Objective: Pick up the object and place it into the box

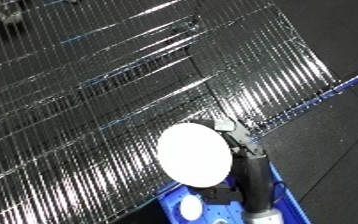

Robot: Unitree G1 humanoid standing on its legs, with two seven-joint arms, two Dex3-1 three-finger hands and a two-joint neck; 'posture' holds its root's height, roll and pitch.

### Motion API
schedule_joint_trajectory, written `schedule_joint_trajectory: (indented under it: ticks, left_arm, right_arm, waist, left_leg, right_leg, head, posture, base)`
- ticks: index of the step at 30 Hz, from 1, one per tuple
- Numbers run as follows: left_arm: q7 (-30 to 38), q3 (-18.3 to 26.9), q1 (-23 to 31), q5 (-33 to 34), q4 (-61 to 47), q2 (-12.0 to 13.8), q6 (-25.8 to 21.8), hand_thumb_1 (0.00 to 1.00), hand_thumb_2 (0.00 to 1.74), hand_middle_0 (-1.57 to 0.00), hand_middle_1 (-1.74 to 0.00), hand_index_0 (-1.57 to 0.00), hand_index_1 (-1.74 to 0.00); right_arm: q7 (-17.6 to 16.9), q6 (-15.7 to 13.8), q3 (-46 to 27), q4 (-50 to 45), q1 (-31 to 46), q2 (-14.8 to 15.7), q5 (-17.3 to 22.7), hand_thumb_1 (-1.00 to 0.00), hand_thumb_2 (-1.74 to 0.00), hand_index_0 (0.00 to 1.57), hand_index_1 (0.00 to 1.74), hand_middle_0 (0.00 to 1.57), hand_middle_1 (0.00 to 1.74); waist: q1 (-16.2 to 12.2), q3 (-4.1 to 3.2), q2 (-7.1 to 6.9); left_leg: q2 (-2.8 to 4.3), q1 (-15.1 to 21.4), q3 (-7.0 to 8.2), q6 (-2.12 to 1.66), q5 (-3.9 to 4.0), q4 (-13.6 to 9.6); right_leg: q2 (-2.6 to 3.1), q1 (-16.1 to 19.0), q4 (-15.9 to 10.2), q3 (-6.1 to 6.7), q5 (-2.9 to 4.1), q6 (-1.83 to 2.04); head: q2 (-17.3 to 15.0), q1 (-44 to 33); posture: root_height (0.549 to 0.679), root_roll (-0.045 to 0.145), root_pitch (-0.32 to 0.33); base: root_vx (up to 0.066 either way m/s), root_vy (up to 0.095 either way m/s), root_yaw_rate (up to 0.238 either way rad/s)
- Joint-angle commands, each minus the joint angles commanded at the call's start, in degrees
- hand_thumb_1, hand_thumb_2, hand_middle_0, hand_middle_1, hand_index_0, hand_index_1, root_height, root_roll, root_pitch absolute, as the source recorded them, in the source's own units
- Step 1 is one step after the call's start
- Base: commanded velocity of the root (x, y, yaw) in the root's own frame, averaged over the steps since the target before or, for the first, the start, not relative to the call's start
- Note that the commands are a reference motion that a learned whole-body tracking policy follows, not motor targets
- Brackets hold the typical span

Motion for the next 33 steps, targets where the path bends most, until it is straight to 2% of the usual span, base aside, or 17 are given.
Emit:
schedule_joint_trajectory:
  ticks: [5,9,13,16,19,25,33]
  left_arm:
    - [-0.6,0.7,0.9,-0.2,-0.3,0.4,0.8,1.0,1.74,-1.57,-1.74,-1.57,-1.74]
    - [-1.1,1.3,2.1,-0.6,-0.4,0.6,0.7,1.0,1.74,-1.57,-1.74,-1.57,-1.74]
    - [-1.2,1.5,3.0,-1.2,-0.5,0.0,0.2,1.0,1.74,-1.57,-1.74,-1.57,-1.74]
    - [-0.7,1.1,3.5,-1.8,-0.1,-0.9,-0.7,1.0,1.74,-1.57,-1.74,-1.57,-1.74]
    - [-0.4,0.7,3.8,-2.5,0.5,-1.8,-1.9,1.0,1.74,-1.57,-1.74,-1.57,-1.74]
    - [-0.2,-0.2,3.9,-3.4,1.3,-2.9,-3.1,1.0,1.74,-1.57,-1.74,-1.57,-1.74]
    - [-0.5,-0.7,4.2,-3.8,1.8,-3.9,-3.7,1.0,1.74,-1.57,-1.74,-1.57,-1.74]
  right_arm:
    - [-2.8,-1.8,-1.6,0.1,3.6,-0.5,-0.3,-0.7,-1.22,1.1,1.22,1.1,1.22]
    - [-2.5,-4.2,-3.3,0.5,7.1,-0.4,3.6,-0.7,-1.22,1.1,1.22,1.1,1.22]
    - [-1.9,-6.3,-4.0,1.4,10.1,0.5,8.4,-0.7,-1.22,1.1,1.22,1.1,1.22]
    - [-2.9,-7.9,-4.5,2.8,12.0,0.7,8.6,-0.7,-1.22,1.1,1.22,1.1,1.22]
    - [-4.3,-9.4,-5.4,4.5,13.4,0.7,6.9,-0.7,-1.22,1.1,1.22,1.1,1.22]
    - [-6.7,-10.8,-6.3,6.3,14.3,-0.3,4.0,-0.4,-0.7,0.63,0.7,0.63,0.7]
    - [-6.8,-11.8,-6.8,7.4,15.2,-0.7,4.3,0.0,0.0,0.0,0.0,0.0,0.0]
  waist:
    - [-1.5,0.0,-0.03]
    - [-2.8,0.0,0.35]
    - [-4.2,0.0,1.48]
    - [-5.5,0.0,2.65]
    - [-6.7,0.0,3.73]
    - [-7.8,0.0,5.02]
    - [-8.4,0.0,5.56]
  left_leg:
    - [0.78,1.5,0.99,-0.07,-0.47,0.1]
    - [1.06,2.8,1.85,-0.2,-0.7,-0.3]
    - [0.95,4.2,2.84,-0.28,-0.56,-1.2]
    - [0.67,5.6,3.63,-0.4,-0.48,-1.9]
    - [0.34,7.0,4.33,-0.5,-0.41,-2.9]
    - [-0.3,8.7,5.09,-0.68,-0.13,-4.6]
    - [-0.66,9.3,5.18,-0.86,0.11,-4.9]
  right_leg:
    - [-0.01,1.6,-0.5,0.6,-0.2,-0.22]
    - [-0.04,2.6,-0.8,1.34,-0.58,-0.34]
    - [-0.03,3.0,-0.7,2.22,-1.09,-0.58]
    - [-0.18,3.5,-1.1,3.08,-1.36,-0.79]
    - [-0.25,4.0,-1.6,3.89,-1.6,-0.91]
    - [-0.19,4.6,-2.6,4.82,-1.69,-0.93]
    - [-0.06,4.8,-2.6,5.09,-1.93,-1.14]
  head:
    - [-2.7,4.7]
    - [-4.0,9.0]
    - [-5.4,12.0]
    - [-6.0,13.2]
    - [-6.0,14.3]
    - [-5.5,17.2]
    - [-5.4,18.5]
  posture:
    - [0.639,0.063,0.094]
    - [0.641,0.07,0.085]
    - [0.641,0.081,0.081]
    - [0.642,0.091,0.074]
    - [0.642,0.098,0.07]
    - [0.644,0.105,0.068]
    - [0.644,0.112,0.066]
  base:
    - [-0.026,-0.024,-0.208]
    - [-0.001,0.014,-0.166]
    - [0.0,0.078,-0.133]
    - [0.043,0.142,-0.125]
    - [0.043,0.131,-0.105]
    - [0.015,0.064,-0.048]
    - [0.004,0.02,-0.007]
